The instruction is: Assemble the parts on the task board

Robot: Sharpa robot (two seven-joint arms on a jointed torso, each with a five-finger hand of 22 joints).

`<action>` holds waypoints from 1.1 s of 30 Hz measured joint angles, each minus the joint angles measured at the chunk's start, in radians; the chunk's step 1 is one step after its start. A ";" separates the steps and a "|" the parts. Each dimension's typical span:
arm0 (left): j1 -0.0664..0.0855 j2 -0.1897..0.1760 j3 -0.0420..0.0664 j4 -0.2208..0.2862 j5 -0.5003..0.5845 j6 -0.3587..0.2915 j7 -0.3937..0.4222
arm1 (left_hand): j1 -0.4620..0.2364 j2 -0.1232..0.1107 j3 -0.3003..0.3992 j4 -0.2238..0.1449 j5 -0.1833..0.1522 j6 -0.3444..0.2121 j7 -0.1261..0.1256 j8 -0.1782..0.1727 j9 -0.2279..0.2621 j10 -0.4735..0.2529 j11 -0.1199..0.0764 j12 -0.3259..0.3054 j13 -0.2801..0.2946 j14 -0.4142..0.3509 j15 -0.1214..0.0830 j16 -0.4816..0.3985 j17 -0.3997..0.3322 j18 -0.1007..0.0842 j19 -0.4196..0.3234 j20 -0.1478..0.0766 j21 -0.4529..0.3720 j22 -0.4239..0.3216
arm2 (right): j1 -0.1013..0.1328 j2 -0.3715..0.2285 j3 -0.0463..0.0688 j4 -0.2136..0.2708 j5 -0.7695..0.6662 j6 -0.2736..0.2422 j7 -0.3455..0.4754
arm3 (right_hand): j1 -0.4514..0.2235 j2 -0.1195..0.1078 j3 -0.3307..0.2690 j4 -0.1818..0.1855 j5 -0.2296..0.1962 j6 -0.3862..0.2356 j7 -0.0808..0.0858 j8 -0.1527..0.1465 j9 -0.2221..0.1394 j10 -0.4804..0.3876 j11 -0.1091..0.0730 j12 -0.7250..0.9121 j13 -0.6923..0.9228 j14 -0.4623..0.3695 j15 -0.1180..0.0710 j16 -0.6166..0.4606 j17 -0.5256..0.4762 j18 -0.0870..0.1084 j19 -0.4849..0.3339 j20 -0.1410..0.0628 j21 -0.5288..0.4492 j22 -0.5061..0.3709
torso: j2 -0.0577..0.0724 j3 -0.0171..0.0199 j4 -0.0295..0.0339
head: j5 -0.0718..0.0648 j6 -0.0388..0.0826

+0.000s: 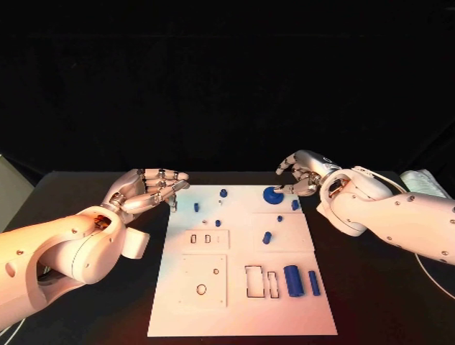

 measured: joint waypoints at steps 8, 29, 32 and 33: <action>0.000 0.001 0.000 -0.003 0.000 0.003 0.000 | 0.000 0.000 0.000 0.000 0.000 0.000 0.000 0.000 0.000 0.000 0.000 0.000 0.000 0.000 0.000 0.000 0.000 0.000 0.000 0.000 0.000 0.000 | -0.003 0.007 -0.001 -0.049 0.072 0.079 -0.016 | -0.004 0.004 -0.012 0.012 0.000 -0.009 0.003 0.009 0.002 0.003 0.000 0.041 0.002 0.000 0.005 0.008 0.000 0.000 0.000 0.002 0.000 0.000 | -0.001 0.0024 -0.0026 | 0.000 0.003; 0.000 0.000 0.000 -0.004 0.000 0.007 0.000 | 0.000 0.000 0.000 0.000 0.000 0.000 0.000 0.000 0.001 0.000 0.000 -0.004 0.000 0.000 0.000 0.000 0.000 0.000 -0.004 0.004 0.005 0.003 | -0.036 0.092 -0.005 -0.140 0.094 0.104 -0.066 | 0.002 0.010 -0.016 0.011 0.000 -0.010 0.002 0.017 0.003 0.003 0.000 0.045 0.002 0.001 0.006 0.008 0.000 0.000 0.000 0.009 0.000 0.000 | 0.000 -0.0006 -0.0006 | 0.003 -0.013; 0.000 0.000 0.000 -0.004 0.000 0.007 -0.001 | 0.000 0.000 0.000 0.000 0.000 0.000 0.000 0.000 0.001 0.000 0.000 -0.004 0.000 0.000 0.000 0.000 0.000 0.000 -0.004 0.004 0.005 0.003 | -0.038 0.103 -0.006 -0.153 0.094 0.097 -0.070 | 0.002 0.022 -0.015 0.012 0.000 -0.010 0.002 0.022 0.004 0.003 0.000 0.045 0.001 0.001 0.006 0.008 0.000 0.001 0.000 0.009 0.000 0.000 | 0.000 -0.0005 -0.0006 | 0.006 -0.017; 0.000 0.000 0.000 -0.004 0.000 0.007 -0.001 | 0.000 0.000 0.000 0.000 0.000 0.000 0.000 0.000 0.001 0.000 0.000 -0.004 0.000 0.000 0.000 0.000 0.000 0.000 -0.004 0.004 0.005 0.003 | -0.038 0.107 -0.007 -0.158 0.094 0.093 -0.072 | 0.000 0.024 -0.013 0.014 0.000 -0.010 0.002 0.025 0.004 0.003 0.000 0.045 0.001 0.001 0.006 0.008 0.000 0.001 0.000 0.009 0.000 0.000 | 0.000 -0.0005 -0.0006 | 0.007 -0.018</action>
